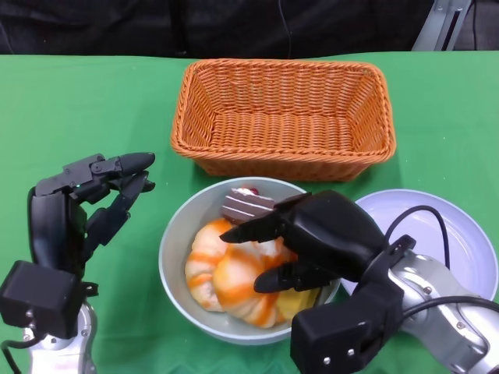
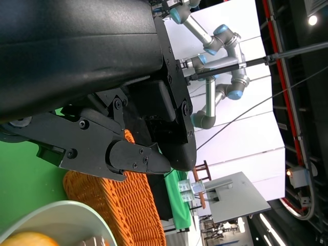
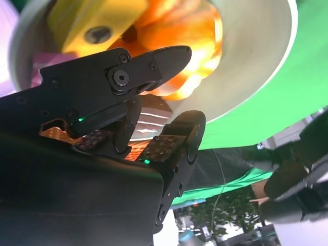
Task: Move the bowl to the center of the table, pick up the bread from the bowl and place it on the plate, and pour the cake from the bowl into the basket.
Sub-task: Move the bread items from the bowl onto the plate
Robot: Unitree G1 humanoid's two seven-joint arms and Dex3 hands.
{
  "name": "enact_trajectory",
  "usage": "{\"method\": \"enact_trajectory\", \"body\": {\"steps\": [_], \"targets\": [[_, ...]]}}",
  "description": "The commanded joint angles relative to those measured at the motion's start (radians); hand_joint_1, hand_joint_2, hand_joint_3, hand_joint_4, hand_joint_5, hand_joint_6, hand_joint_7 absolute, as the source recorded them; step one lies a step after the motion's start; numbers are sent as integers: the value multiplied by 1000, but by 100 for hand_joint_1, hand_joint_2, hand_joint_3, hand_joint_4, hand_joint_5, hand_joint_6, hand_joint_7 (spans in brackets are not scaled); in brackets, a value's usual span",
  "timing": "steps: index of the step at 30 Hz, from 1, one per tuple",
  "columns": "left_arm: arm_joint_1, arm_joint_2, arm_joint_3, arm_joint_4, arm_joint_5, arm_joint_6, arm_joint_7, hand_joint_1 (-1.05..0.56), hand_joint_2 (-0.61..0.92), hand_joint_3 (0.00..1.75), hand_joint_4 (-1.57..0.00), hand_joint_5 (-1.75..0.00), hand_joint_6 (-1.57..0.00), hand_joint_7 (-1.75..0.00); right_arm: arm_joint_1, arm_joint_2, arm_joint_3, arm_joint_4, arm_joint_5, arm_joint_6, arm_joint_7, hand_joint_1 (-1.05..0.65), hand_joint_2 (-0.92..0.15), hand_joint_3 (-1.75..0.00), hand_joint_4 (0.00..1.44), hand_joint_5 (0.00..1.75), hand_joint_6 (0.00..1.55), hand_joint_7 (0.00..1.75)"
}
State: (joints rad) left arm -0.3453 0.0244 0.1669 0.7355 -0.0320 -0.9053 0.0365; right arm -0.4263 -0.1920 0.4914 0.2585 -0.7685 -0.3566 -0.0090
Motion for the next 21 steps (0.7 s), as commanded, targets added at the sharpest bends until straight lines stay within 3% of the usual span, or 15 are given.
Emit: {"method": "enact_trajectory", "body": {"steps": [1,17,21], "targets": [[10,5,3,-15,1,-1,10,-25,92,19,-88,-99,-117,-27,-25,-4,6,11,-14,15,-8,-69,-87,0,71,22,72,0],[7,4,8,-22,4,-4,18,-26,92,20,-89,-98,-117,-28,-39,-28,64,-19,-79,48,29,-68,-80,0,70,6,72,1],[6,6,10,-18,5,-5,20,-25,92,20,-90,-99,-117,-28,-31,-48,80,-77,-115,86,90,-71,-82,-1,66,3,70,0]]}}
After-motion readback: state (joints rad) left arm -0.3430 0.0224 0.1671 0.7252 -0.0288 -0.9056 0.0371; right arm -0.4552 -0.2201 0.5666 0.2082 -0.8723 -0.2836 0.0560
